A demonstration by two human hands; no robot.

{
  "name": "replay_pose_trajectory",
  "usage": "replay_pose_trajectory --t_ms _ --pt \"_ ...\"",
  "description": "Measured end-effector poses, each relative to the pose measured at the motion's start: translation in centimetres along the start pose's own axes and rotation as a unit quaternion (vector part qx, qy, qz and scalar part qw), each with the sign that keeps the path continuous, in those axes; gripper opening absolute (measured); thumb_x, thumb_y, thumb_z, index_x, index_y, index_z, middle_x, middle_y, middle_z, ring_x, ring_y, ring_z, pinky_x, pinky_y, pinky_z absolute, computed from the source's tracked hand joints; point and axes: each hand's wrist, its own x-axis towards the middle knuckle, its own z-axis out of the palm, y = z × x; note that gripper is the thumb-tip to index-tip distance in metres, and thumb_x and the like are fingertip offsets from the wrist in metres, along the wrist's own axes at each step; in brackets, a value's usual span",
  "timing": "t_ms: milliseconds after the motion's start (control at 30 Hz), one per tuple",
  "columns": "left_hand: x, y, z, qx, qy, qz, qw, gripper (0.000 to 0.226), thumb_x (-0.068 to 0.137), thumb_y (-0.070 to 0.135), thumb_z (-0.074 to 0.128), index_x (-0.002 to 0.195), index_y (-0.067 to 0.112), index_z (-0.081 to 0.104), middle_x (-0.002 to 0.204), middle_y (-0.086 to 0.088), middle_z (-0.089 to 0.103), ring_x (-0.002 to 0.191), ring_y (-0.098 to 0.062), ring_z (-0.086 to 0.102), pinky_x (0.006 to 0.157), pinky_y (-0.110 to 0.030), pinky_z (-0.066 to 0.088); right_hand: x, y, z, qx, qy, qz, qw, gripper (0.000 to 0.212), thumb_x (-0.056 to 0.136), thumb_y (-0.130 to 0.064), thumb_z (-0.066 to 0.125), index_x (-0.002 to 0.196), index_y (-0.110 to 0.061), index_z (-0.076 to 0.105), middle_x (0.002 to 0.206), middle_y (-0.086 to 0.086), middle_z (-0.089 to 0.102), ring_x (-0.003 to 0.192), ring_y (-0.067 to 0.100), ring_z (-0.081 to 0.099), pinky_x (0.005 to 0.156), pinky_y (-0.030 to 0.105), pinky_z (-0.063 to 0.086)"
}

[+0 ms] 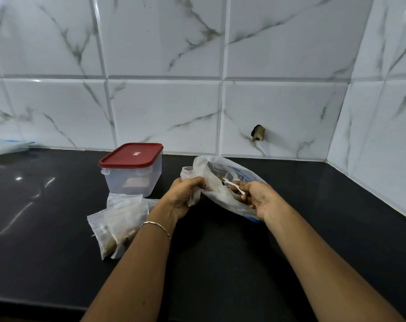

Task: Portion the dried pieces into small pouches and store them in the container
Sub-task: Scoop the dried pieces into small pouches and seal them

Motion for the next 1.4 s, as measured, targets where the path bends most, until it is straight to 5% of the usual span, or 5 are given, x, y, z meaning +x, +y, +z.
replay_pose_trajectory --t_ms 167,633,1000,1267,1400 --pt "-0.4 -0.3 -0.1 0.178 0.065 0.029 0.981 0.012 0.075 0.001 0.062 0.087 0.003 0.062 0.06 -0.009 0.059 0.05 -0.015 0.053 0.046 -0.022 0.042 0.2 0.0 -0.3 -0.033 -0.018 -0.022 0.999 0.023 0.096 -0.007 0.05 0.086 -0.01 0.071 0.075 0.002 0.065 0.047 0.005 0.035 0.036 0.016 0.023" --pt "-0.3 0.0 0.0 0.501 0.144 0.173 0.836 0.058 0.069 0.033 0.073 0.12 0.013 0.052 0.119 -0.008 0.048 0.106 -0.025 0.053 0.092 -0.041 0.049 -2.2 -2.4 -1.2 0.006 -0.1 -0.12 0.988 0.027 0.091 -0.002 0.043 0.095 -0.001 0.07 0.065 0.002 0.057 0.04 0.005 0.032 0.032 0.015 0.019" --pt "-0.9 0.5 0.8 0.493 0.109 0.203 0.839 0.048 0.075 0.037 0.073 0.111 0.016 0.048 0.102 0.0 0.055 0.092 -0.019 0.053 0.075 -0.033 0.047 -3.3 -2.0 0.4 -0.129 -0.081 -0.223 0.963 0.031 0.092 -0.003 0.044 0.094 -0.011 0.074 0.076 0.007 0.063 0.046 0.008 0.037 0.037 0.015 0.027" --pt "-0.9 0.6 0.8 0.4 0.13 0.189 0.887 0.038 0.073 0.028 0.073 0.102 0.016 0.05 0.097 -0.001 0.062 0.087 -0.018 0.058 0.076 -0.035 0.05 -3.7 -0.9 0.9 -0.585 0.001 -0.61 0.534 0.046 0.075 -0.001 0.071 0.116 -0.021 0.069 0.101 0.0 0.066 0.09 0.021 0.061 0.073 0.031 0.053" --pt "-1.1 0.8 0.8 0.323 0.11 0.192 0.92 0.041 0.074 0.021 0.076 0.106 0.016 0.05 0.1 -0.001 0.059 0.093 -0.016 0.059 0.082 -0.034 0.052 -3.4 -1.2 0.5 -0.551 0.035 -0.672 0.492 0.044 0.069 0.005 0.074 0.108 -0.014 0.07 0.096 0.002 0.071 0.086 0.022 0.065 0.072 0.035 0.057"
